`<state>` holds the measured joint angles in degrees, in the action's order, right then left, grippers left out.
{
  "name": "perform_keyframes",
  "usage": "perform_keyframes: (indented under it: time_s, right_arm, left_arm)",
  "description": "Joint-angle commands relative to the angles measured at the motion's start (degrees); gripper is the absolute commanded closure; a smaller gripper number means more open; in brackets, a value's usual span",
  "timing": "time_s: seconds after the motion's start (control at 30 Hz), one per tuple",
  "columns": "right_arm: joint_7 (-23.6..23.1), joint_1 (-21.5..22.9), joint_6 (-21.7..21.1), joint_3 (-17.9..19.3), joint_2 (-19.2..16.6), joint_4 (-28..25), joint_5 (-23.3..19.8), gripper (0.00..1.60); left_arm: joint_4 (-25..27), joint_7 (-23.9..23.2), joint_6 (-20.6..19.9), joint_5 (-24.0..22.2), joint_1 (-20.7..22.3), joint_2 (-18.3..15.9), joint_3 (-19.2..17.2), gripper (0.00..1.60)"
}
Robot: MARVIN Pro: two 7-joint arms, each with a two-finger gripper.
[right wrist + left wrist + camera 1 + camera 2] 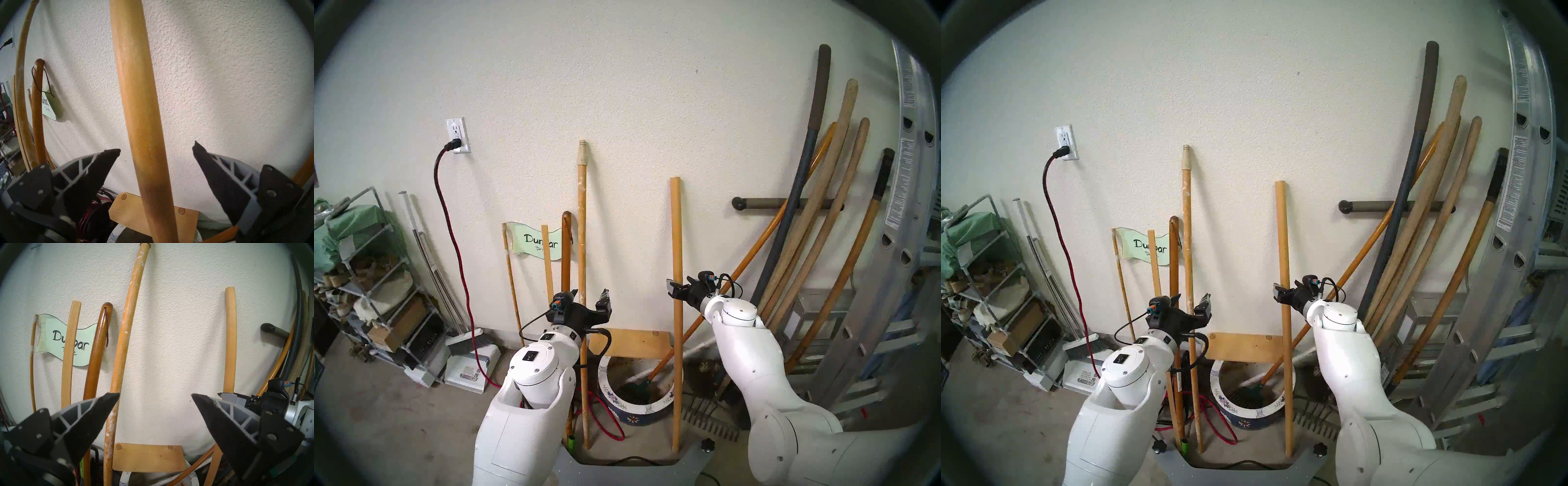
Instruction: Put wooden sticks into the pot
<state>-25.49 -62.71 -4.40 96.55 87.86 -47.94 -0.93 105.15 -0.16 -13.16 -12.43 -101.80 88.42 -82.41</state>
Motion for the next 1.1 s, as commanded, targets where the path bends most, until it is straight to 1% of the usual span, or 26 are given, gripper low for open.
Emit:
perform_keyframes:
  time_s: [0.0, 0.3, 0.33, 0.37, 0.4, 0.47, 0.53, 0.57, 0.73, 0.93, 1.03, 1.07]
  right_arm:
    - [1.1, 4.6, 3.1, -0.1, 0.6, 5.0, 0.2, 0.0]
    - [1.9, 8.4, 5.9, -0.3, 0.7, 11.8, 1.0, 0.0]
    - [2.0, 8.6, 6.1, -0.3, 0.7, 12.3, 1.1, 0.65]
    - [2.0, 9.0, 6.3, -0.3, 0.7, 13.0, 1.2, 0.87]
    - [2.1, 9.3, 6.5, -0.3, 0.7, 13.5, 1.3, 0.99]
    - [2.2, 9.8, 7.0, -0.3, 0.7, 14.5, 1.4, 1.04]
    - [2.3, 10.0, 7.2, -0.3, 0.6, 15.1, 1.6, 1.42]
    - [2.3, 10.2, 7.4, -0.3, 0.6, 15.5, 1.6, 1.58]
    - [1.9, 9.9, 7.7, 0.4, 0.5, 15.4, 1.3, 1.6]
    - [-1.1, 7.0, 6.5, 1.2, 0.0, 8.7, 0.7, 1.6]
    - [-2.6, 6.9, 7.6, 1.4, -0.2, 7.0, 0.6, 1.6]
    - [-3.0, 6.1, 7.3, 1.3, -0.1, 5.4, 0.6, 1.6]
  left_arm:
    - [0.0, -0.1, 0.0, -0.1, 0.0, 0.0, 0.0, 0.0]
    - [0.0, -0.1, 0.0, -0.1, 0.0, 0.0, 0.0, 0.0]
    - [0.0, -0.1, 0.0, -0.1, 0.0, 0.0, 0.0, 0.0]
    - [0.0, -0.1, 0.0, -0.1, 0.0, 0.0, 0.0, 0.0]
    - [0.0, -0.1, 0.0, -0.1, 0.0, 0.0, 0.0, 0.0]
    - [0.0, -0.1, 0.0, -0.1, 0.0, 0.0, 0.0, 0.0]
    - [0.0, -0.1, 0.0, -0.1, 0.0, 0.0, 0.0, 0.0]
    - [0.0, -0.1, 0.0, -0.1, 0.0, 0.0, 0.0, 0.0]
    - [0.0, -0.1, 0.0, -0.1, 0.0, 0.0, 0.0, 0.0]
    - [0.0, 0.0, 0.0, -0.1, 0.0, 0.0, 0.0, 0.0]
    - [0.0, 0.0, 0.0, -0.1, 0.0, 0.0, 0.0, 0.0]
    - [0.0, 0.0, 0.0, -0.1, 0.0, 0.0, 0.0, 0.0]
